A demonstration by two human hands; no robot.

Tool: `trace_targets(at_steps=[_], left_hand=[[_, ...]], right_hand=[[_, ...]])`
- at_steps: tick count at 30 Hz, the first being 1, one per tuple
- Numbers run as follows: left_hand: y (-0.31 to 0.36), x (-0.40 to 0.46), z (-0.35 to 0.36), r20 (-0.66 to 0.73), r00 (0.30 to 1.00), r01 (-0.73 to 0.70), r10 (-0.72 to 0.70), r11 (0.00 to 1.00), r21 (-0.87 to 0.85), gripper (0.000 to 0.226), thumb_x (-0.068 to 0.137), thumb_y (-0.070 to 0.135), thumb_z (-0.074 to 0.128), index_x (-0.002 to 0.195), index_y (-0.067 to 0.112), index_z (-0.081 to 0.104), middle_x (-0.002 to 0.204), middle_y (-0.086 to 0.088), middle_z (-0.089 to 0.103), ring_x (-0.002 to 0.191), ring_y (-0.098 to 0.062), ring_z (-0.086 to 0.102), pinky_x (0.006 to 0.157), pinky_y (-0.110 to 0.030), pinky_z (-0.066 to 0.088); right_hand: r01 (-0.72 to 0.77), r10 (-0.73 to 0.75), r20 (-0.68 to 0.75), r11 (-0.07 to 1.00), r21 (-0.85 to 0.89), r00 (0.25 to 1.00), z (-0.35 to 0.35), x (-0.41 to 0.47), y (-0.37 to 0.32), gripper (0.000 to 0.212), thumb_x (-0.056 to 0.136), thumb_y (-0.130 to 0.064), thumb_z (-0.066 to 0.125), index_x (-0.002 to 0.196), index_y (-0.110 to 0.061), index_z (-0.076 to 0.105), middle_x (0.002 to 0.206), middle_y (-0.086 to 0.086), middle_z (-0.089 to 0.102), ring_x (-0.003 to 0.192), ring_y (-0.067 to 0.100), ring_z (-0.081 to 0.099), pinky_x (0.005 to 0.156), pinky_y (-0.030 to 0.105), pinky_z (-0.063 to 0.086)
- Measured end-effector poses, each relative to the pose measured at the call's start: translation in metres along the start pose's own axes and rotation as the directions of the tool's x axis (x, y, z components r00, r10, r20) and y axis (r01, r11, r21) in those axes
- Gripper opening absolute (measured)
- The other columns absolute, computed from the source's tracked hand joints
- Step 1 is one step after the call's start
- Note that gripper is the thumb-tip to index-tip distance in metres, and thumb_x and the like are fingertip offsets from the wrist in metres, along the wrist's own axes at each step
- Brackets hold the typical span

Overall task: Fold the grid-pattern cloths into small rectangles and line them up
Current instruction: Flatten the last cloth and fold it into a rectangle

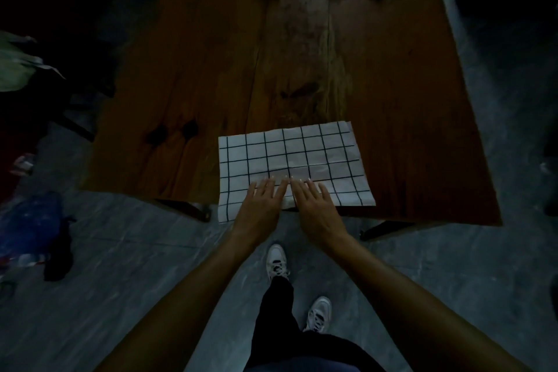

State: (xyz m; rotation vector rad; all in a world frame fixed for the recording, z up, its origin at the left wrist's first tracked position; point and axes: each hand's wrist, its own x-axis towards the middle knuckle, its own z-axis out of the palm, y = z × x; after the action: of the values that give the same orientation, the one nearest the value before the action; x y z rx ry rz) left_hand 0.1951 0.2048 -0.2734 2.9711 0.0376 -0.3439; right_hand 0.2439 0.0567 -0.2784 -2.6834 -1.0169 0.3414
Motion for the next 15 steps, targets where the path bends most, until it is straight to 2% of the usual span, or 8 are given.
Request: trace_targets(at_steps=[3, 7, 12, 15], left_hand=[[0.004, 0.003, 0.002, -0.019, 1.000, -0.023, 0.023, 1.000, -0.016, 0.070, 0.093, 0.001, 0.041, 0.151, 0.015, 0.004, 0.155, -0.015, 0.023, 0.144, -0.028, 0.018, 0.119, -0.043, 0.013], [0.006, 0.004, -0.001, -0.017, 1.000, -0.004, 0.004, 1.000, -0.021, 0.067, 0.095, 0.004, 0.034, 0.151, 0.017, -0.001, 0.158, -0.014, 0.015, 0.146, -0.027, 0.011, 0.119, -0.043, 0.009], [0.004, 0.002, -0.001, 0.059, 0.998, 0.004, -0.004, 1.000, 0.016, 0.071, 0.095, 0.009, 0.036, 0.151, 0.018, -0.007, 0.159, -0.012, 0.004, 0.147, -0.026, 0.003, 0.119, -0.043, 0.002], [0.007, 0.002, 0.000, 0.054, 0.998, 0.022, -0.022, 1.000, 0.000, 0.065, 0.097, 0.014, 0.034, 0.151, 0.015, -0.003, 0.159, -0.012, 0.005, 0.147, -0.025, 0.003, 0.119, -0.042, 0.004]], right_hand=[[0.010, -0.010, -0.009, 1.000, -0.011, 1.000, -0.007, 0.001, 0.005, 0.067, 0.092, -0.003, 0.035, 0.151, -0.010, 0.005, 0.159, 0.014, 0.013, 0.147, 0.029, 0.011, 0.115, 0.039, -0.008], [-0.007, 0.004, -0.049, 0.999, -0.053, 0.999, -0.003, 0.001, 0.018, 0.068, 0.092, -0.003, 0.041, 0.151, -0.011, 0.008, 0.157, 0.016, 0.019, 0.145, 0.032, 0.017, 0.115, 0.041, -0.001], [0.014, -0.012, 0.023, 0.997, -0.077, 1.000, 0.002, -0.001, 0.019, 0.061, 0.091, -0.007, 0.026, 0.151, -0.010, 0.013, 0.157, 0.016, 0.017, 0.146, 0.031, 0.012, 0.118, 0.043, 0.002], [0.007, -0.006, 0.010, 0.994, -0.106, 1.000, 0.006, 0.000, 0.015, 0.058, 0.093, -0.012, 0.044, 0.148, -0.008, 0.026, 0.153, 0.019, 0.028, 0.143, 0.034, 0.023, 0.116, 0.046, 0.008]])
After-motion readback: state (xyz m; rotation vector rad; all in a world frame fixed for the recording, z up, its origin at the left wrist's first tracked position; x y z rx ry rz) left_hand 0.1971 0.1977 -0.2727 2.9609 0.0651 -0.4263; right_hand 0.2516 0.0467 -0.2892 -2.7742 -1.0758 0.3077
